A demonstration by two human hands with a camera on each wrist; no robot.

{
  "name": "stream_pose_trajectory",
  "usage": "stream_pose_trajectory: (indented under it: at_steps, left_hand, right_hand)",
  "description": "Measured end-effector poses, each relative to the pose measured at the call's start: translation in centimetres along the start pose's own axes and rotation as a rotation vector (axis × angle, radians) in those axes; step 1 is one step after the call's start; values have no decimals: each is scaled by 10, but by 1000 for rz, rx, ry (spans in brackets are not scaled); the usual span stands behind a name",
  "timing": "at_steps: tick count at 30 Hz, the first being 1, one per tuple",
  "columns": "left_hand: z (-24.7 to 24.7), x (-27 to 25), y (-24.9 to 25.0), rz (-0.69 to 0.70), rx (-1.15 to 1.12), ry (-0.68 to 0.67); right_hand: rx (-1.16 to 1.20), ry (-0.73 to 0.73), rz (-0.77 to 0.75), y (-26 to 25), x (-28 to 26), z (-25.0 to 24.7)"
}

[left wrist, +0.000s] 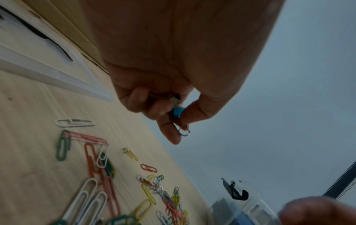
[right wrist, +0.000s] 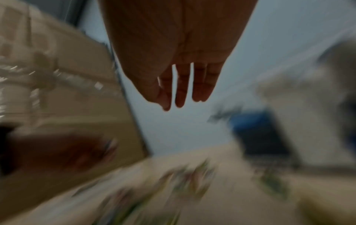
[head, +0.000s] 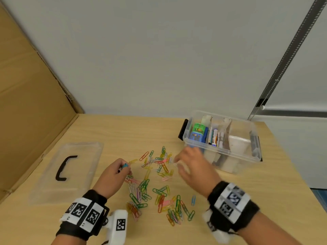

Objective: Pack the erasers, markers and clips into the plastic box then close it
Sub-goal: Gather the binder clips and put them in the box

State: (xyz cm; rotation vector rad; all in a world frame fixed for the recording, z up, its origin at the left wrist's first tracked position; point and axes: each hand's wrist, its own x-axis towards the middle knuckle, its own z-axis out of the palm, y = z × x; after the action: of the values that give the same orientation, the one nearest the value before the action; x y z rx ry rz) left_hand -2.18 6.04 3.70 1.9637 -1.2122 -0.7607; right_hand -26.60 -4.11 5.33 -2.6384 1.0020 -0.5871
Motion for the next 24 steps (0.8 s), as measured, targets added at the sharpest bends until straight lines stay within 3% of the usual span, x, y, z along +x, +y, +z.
stream_pose_trajectory:
  at_steps: [4,7,11,18,22,24]
  left_hand:
    - [-5,-8,-10,-10,-14,-6]
    - [-9,-16,-19,-23,-22,7]
    - [-13,-22,-31,-54,-17,11]
    - [-21,-26,-42,-65,-7,23]
    - [-22,-24,-42,-54,11,15]
    - [-21,-22,-43,-45,16,15]
  right_hand:
    - [-31,-335,-161,-29,4,71]
    - [-98,-419,-204,-38,17,102]
    - [-99,-447,-149,-42,32,112]
    - [96,-410,202,-21,46,100]
    - [18,-295,145,-26,44,97]
    - [17,-331,62,-36,41,99]
